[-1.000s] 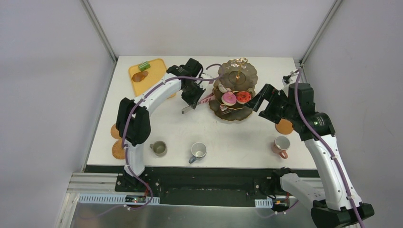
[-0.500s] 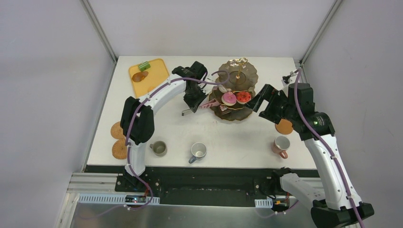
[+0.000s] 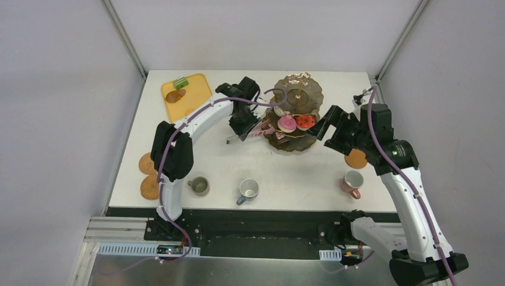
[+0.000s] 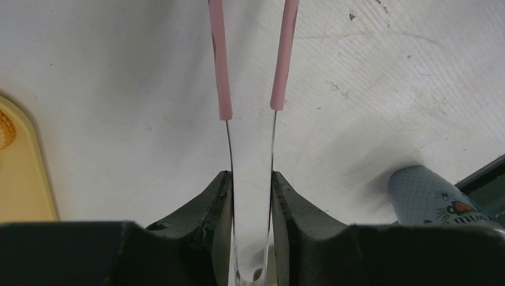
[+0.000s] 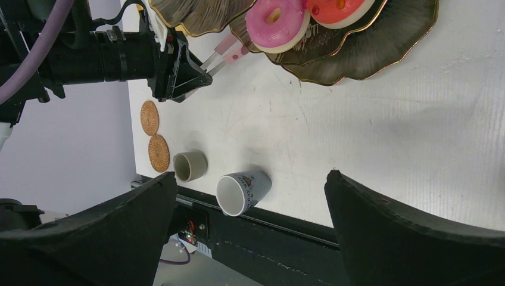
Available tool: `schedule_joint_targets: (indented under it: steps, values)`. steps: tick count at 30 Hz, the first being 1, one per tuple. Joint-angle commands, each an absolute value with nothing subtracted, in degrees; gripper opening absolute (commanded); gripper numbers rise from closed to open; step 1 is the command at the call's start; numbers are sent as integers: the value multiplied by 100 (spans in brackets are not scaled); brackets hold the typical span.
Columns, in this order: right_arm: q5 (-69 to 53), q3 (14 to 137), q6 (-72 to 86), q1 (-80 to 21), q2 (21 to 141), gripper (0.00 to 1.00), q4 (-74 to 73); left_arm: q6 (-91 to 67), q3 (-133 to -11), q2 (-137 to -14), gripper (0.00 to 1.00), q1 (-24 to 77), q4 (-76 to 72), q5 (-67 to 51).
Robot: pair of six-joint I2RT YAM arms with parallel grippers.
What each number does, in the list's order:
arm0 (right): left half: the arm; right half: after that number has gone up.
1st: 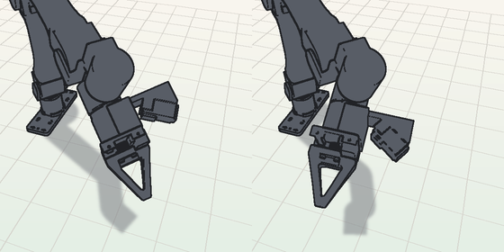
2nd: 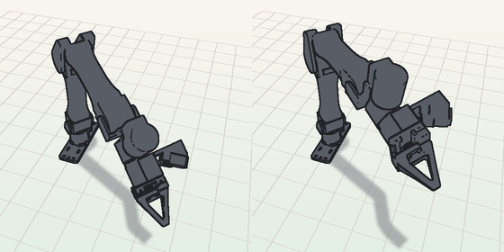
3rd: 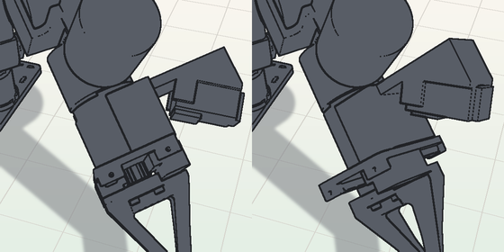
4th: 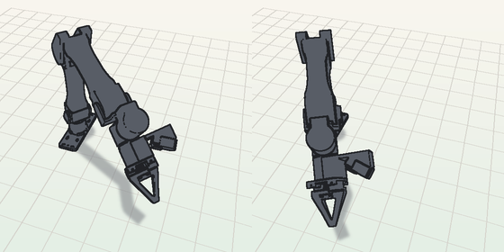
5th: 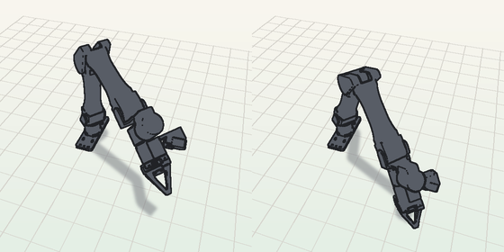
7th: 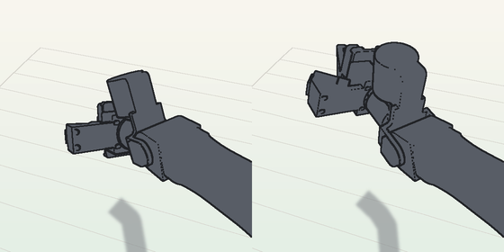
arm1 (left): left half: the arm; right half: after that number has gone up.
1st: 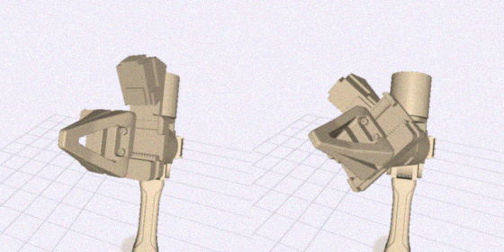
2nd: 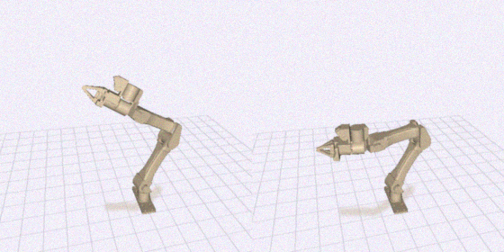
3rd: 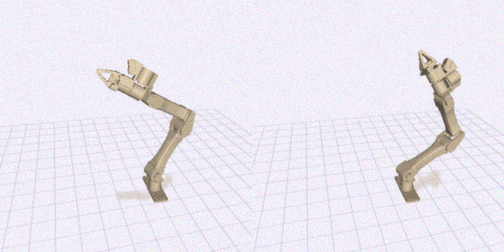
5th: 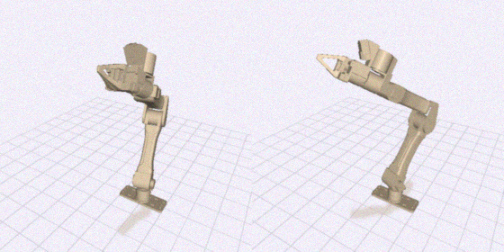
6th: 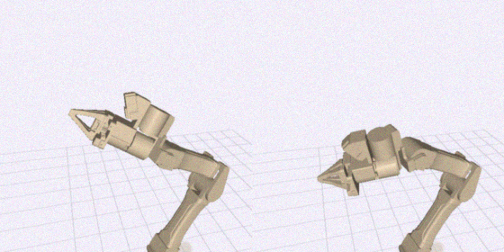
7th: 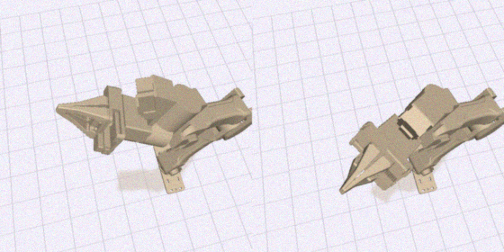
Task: Serve the afternoon tea
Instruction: Place the desert on the desert table.
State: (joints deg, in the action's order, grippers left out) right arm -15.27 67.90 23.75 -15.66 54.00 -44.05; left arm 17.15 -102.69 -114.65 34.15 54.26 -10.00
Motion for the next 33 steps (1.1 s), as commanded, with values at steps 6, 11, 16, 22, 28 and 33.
schedule_joint_targets:
  steps: [6,11,16,22,28,33]
  values:
    - [-1512,6936,2312,-1545,5316,99,-4408,1624,-10292,-11099,28,3333,5385,-1041]
    - [-1529,6918,2325,-1539,5299,99,-4399,1628,-10153,-10760,29,3153,5376,-1123]
    - [-1580,6870,2368,-1539,5290,99,-4349,1593,-9827,-10333,30,2980,5273,-1336]
    - [-1632,6836,2382,-1538,5298,99,-4307,1605,-9290,-9750,30,2708,5223,-1726]
    - [-1687,6813,2404,-1553,5349,99,-4276,1180,-8777,-9150,29,2151,4736,-2202]
    - [-1696,6825,2386,-1551,5386,99,-4307,596,-8593,-8891,28,1325,4033,-1709]
